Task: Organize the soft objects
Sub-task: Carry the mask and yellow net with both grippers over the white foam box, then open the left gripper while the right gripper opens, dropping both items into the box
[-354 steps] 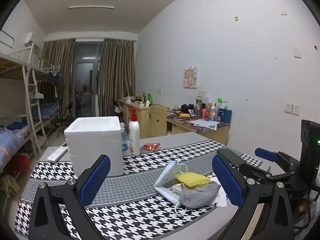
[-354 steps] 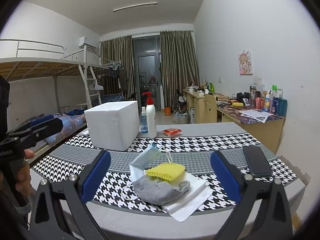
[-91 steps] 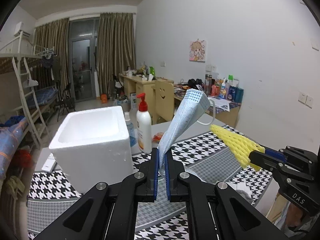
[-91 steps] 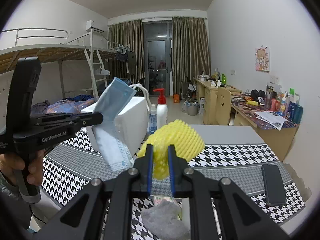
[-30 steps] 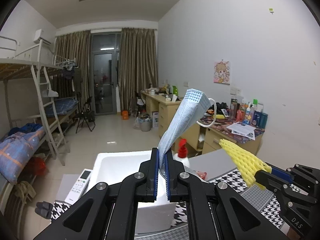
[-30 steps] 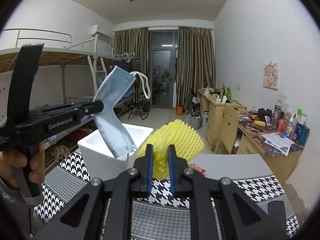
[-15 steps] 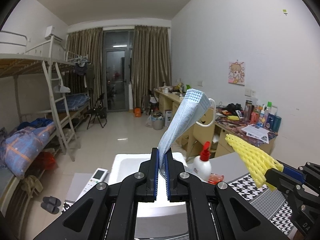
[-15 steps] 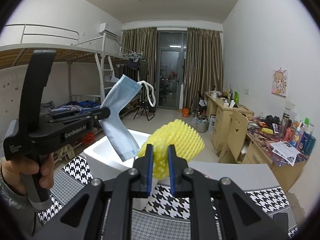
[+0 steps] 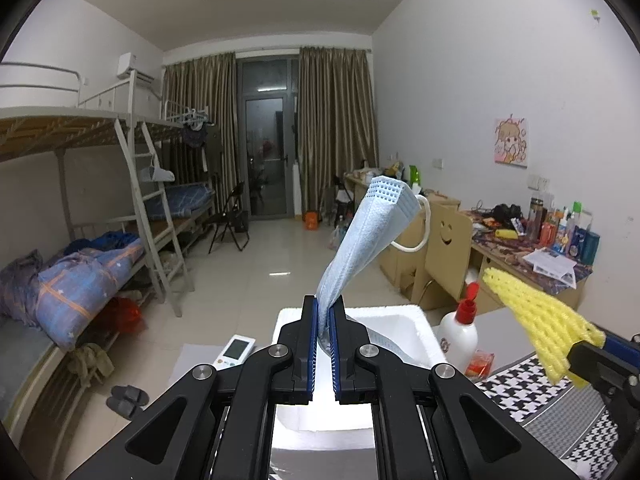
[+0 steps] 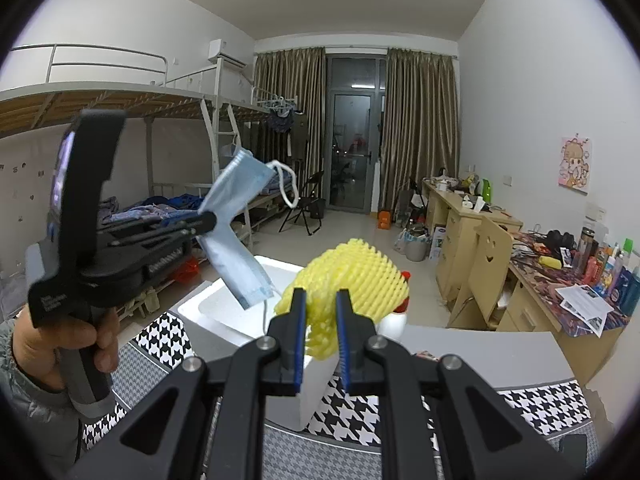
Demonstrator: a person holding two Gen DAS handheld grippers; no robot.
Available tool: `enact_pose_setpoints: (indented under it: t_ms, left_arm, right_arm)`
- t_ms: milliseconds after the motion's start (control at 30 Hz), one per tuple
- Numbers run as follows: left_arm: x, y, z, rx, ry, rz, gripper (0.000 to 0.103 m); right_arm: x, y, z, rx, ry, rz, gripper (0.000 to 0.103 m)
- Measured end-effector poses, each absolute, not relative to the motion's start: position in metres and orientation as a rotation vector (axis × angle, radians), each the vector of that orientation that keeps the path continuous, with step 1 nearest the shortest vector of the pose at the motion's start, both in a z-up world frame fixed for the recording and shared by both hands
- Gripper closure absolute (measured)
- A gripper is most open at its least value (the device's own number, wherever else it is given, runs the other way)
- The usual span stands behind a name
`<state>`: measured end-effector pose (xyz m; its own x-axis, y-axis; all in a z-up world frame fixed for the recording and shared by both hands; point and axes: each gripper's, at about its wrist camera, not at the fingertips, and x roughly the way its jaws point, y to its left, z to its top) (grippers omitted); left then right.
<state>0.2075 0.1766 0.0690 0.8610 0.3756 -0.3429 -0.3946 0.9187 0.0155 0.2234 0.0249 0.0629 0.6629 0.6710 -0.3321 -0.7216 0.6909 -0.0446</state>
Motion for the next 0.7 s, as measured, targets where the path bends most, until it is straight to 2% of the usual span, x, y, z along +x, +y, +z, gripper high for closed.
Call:
enact_pose_setpoints:
  t_ms: [367, 500, 567, 633, 700]
  left_arm:
    - [0.22, 0.19, 0.056, -0.074, 0.404, 0.416, 0.097]
    - [0.231, 0.198, 0.045, -0.095, 0.456, 0.402, 0.091]
    - [0.235, 0.201, 0.039, -0.1, 0.474, 0.406, 0.075]
    - [0.237, 0.205, 0.034, -0.102, 0.484, 0.419, 0.036]
    - [0.235, 0.211, 0.032, -0.128, 0.478, 0.432, 0.028]
  right_arm:
    - [0.231, 0.042, 0.059, -0.187, 0.325, 0.812, 0.086]
    - [0.234, 0.046, 0.057, -0.19, 0.334, 0.817, 0.086]
    - [0.237, 0.048, 0.055, -0.192, 0.341, 0.817, 0.086]
    - [0.239, 0.05, 0.053, -0.196, 0.348, 0.814, 0.086]
    - [0.241, 0.051, 0.052, -0.199, 0.352, 0.811, 0.086]
